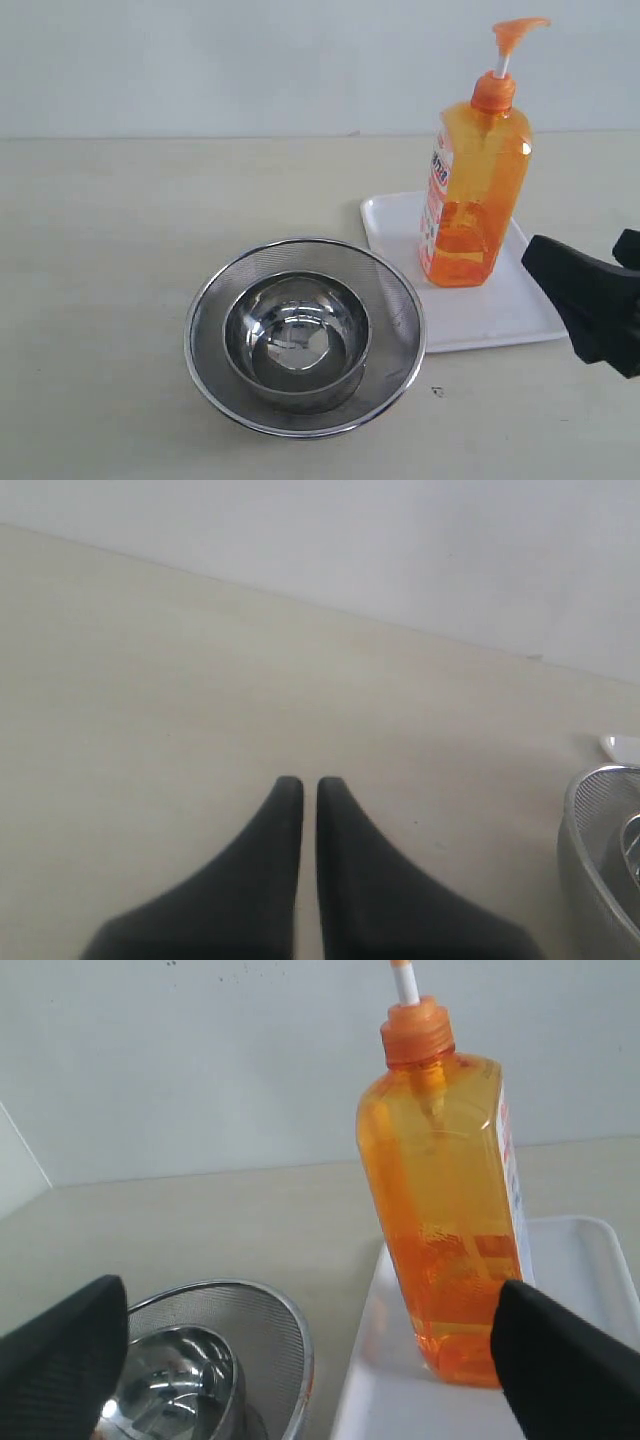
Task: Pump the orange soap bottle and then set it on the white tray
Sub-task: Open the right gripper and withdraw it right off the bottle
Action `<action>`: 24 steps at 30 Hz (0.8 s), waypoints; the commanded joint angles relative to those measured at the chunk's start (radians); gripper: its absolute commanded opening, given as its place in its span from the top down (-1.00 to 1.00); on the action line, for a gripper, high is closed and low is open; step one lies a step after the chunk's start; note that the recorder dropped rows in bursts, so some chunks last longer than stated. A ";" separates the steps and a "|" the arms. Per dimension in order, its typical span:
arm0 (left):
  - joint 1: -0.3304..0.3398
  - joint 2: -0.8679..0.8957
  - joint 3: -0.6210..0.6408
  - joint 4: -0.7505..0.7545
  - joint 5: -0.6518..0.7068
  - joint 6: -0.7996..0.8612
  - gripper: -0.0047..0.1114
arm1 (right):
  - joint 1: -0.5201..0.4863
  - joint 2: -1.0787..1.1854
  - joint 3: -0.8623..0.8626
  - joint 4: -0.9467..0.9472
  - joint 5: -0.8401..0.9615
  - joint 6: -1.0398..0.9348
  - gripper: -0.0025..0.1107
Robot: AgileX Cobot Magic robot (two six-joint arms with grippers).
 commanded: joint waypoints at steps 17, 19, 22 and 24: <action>0.002 -0.004 0.004 0.002 -0.012 0.005 0.84 | 0.019 -0.002 0.004 0.084 0.044 -0.005 -0.62; 0.002 -0.004 0.004 0.002 -0.012 0.005 0.84 | 0.019 -0.035 0.004 0.084 0.084 -0.001 -0.62; 0.002 -0.004 0.004 0.002 -0.012 0.005 0.84 | 0.019 -0.123 0.004 0.084 0.213 0.011 -0.62; 0.002 -0.004 0.004 0.002 -0.012 0.005 0.84 | 0.019 -0.204 0.004 0.092 0.321 0.013 -0.62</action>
